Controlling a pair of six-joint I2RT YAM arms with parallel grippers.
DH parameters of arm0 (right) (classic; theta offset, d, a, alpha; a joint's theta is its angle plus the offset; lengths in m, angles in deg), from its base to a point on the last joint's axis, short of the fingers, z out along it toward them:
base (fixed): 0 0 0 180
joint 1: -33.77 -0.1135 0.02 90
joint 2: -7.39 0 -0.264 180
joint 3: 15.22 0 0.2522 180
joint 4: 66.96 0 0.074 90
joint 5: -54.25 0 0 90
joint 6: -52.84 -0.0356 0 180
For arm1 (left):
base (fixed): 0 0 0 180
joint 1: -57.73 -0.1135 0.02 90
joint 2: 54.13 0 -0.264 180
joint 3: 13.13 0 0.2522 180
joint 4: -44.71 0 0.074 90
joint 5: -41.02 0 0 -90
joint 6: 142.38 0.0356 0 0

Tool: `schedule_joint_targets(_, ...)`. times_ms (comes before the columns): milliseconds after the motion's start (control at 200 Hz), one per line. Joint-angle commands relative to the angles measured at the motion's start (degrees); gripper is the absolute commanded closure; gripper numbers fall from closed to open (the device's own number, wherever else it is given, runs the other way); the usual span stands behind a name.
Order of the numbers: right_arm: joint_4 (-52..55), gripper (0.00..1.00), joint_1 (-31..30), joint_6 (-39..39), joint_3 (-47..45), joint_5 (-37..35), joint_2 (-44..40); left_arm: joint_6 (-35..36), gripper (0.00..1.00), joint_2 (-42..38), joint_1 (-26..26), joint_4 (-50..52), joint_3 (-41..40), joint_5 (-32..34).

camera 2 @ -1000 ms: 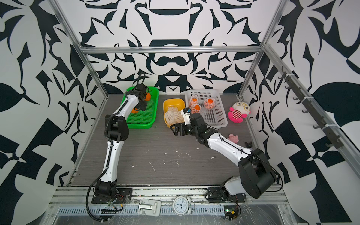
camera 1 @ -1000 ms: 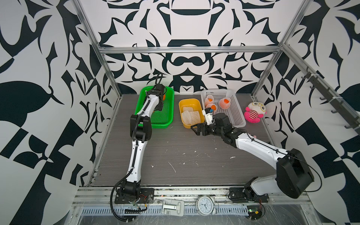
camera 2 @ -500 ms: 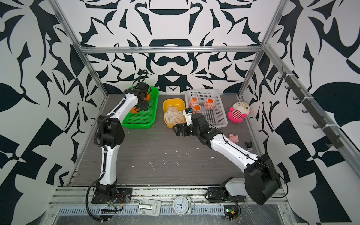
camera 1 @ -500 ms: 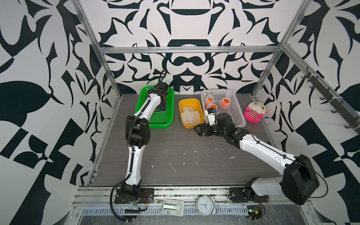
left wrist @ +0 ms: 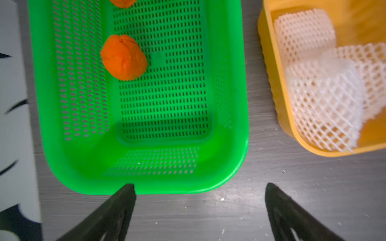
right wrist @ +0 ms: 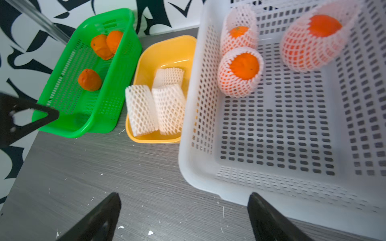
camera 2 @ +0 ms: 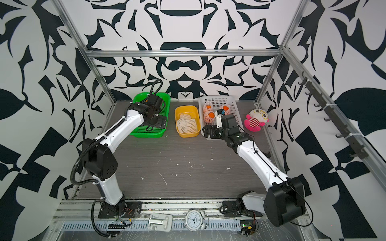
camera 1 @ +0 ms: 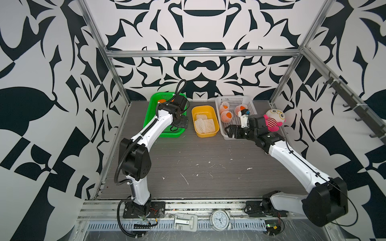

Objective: Remove foam nets from oranges
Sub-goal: Pick up the orange from the basket.

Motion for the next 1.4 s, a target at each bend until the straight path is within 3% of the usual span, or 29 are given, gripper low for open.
schedule_joint_targets(0, -0.3, 0.02, 2.1, -1.1, 3.7, 2.5, 2.0, -3.7, 0.01, -4.8, 0.3, -2.7, -4.3, -8.6)
schedule_joint_targets(230, 1.3, 0.03, 5.5, -1.3, 10.0, 5.2, 11.6, -5.1, 0.01, -10.3, 0.6, -5.7, -10.8, -14.5)
schedule_joint_targets(690, 0.0, 0.06, 6.3, 0.5, 19.4, 5.4, 24.3, -7.2, 0.01, -16.6, 0.3, -15.0, -18.3, -24.5)
schedule_joint_targets(1050, 3.6, 0.03, 7.6, 2.1, 35.5, 4.7, 39.6, -10.7, 0.0, -14.7, -1.7, -19.7, -17.8, -36.2)
schedule_joint_targets(1395, 5.8, 0.01, 8.1, 1.2, 45.9, 5.0, 50.2, -10.8, 0.01, -10.2, -1.8, -19.8, -14.2, -38.1)
